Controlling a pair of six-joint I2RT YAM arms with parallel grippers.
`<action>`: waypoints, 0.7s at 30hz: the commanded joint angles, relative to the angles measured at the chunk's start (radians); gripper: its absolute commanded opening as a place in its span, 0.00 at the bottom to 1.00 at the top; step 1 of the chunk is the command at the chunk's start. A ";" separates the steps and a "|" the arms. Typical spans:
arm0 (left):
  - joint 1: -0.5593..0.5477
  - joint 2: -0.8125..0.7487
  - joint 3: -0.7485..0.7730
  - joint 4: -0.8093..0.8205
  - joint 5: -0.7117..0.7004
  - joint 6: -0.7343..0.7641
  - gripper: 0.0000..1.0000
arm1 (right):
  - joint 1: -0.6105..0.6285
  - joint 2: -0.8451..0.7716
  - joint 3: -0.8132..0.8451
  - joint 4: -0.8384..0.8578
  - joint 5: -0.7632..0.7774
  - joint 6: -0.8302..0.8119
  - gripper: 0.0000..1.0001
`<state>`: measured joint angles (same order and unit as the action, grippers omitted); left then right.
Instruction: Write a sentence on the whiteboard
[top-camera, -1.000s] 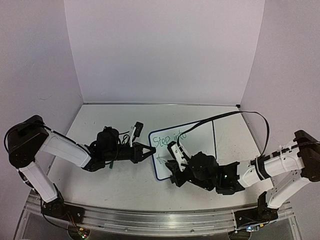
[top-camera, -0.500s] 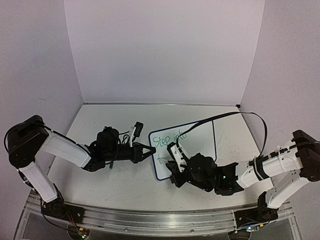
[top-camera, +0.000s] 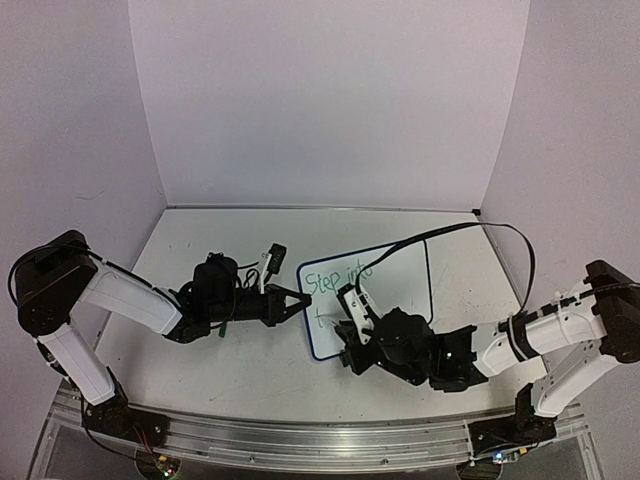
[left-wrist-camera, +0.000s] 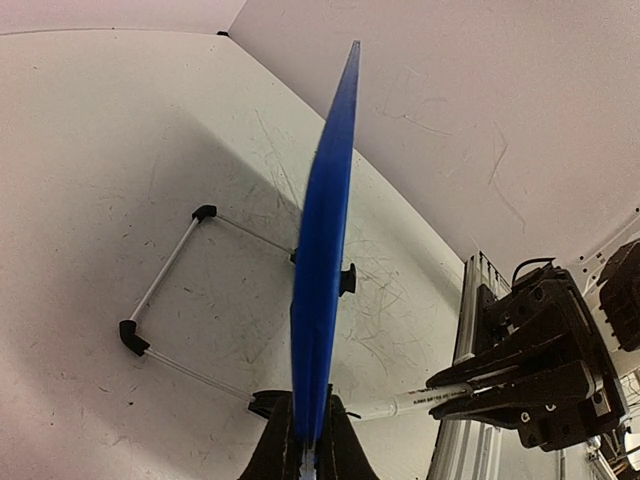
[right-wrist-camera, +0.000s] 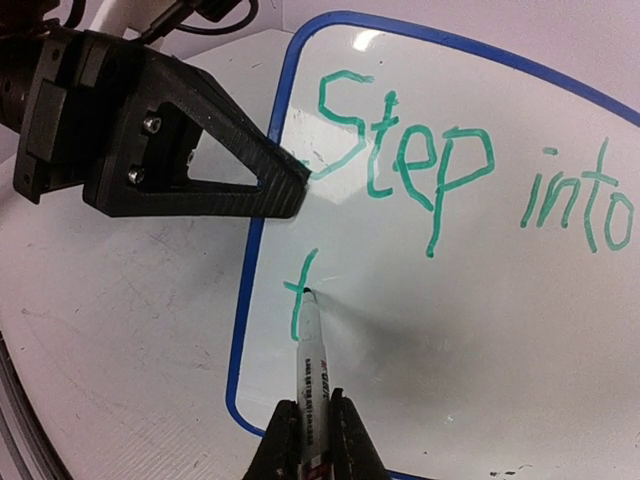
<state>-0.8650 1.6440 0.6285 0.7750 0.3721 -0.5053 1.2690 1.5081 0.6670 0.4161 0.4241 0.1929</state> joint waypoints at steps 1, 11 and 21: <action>0.001 0.006 0.014 -0.027 -0.019 0.002 0.00 | -0.004 -0.081 -0.020 -0.013 0.073 0.024 0.00; 0.001 0.005 0.016 -0.030 -0.018 0.001 0.00 | -0.005 -0.161 -0.086 0.027 -0.078 -0.008 0.00; 0.002 -0.001 0.011 -0.036 -0.027 0.001 0.00 | -0.004 -0.138 -0.093 0.041 -0.095 -0.015 0.00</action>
<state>-0.8652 1.6440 0.6285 0.7753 0.3725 -0.5053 1.2659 1.3617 0.5796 0.4197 0.3335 0.1842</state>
